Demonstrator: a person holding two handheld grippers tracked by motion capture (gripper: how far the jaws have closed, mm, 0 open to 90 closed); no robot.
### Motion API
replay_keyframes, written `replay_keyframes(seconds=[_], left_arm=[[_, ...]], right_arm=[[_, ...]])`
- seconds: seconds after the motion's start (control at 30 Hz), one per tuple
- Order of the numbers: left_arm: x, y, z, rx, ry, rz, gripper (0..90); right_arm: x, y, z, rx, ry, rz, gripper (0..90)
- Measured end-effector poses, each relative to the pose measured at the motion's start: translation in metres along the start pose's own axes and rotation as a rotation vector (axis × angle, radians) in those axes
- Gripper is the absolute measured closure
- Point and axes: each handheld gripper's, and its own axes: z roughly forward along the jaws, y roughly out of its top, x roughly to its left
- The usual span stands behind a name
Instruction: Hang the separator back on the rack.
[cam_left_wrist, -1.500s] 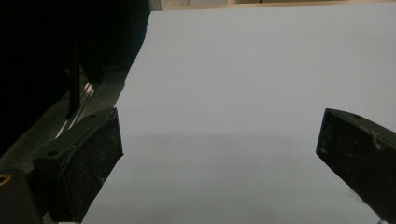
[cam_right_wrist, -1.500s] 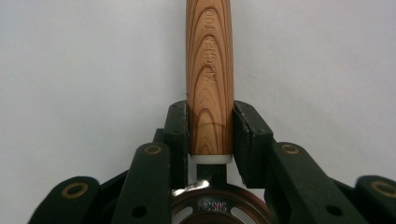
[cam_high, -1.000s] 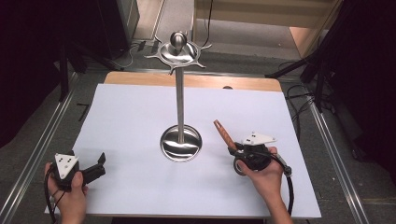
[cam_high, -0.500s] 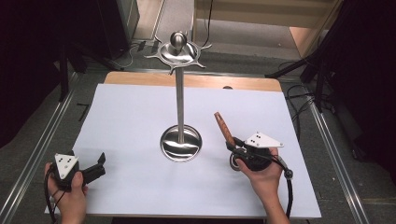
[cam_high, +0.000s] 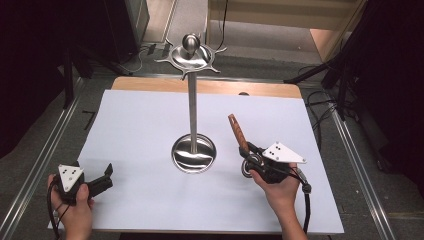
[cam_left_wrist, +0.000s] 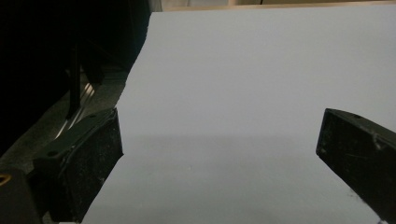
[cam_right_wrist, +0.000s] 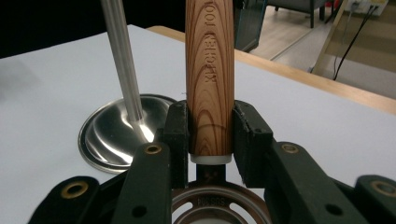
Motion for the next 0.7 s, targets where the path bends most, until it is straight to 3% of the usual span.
replay_keyframes(seconds=[0.13,0.7], left_arm=[[0.000,0.000,0.000,-0.001,0.001,0.000,1.1],[0.000,0.000,0.000,-0.004,0.003,-0.001,1.1]], right_arm=[[0.005,0.002,0.001,-0.029,-0.011,-0.023,70.7],[0.020,0.016,0.001,-0.138,0.007,-0.035,70.7]])
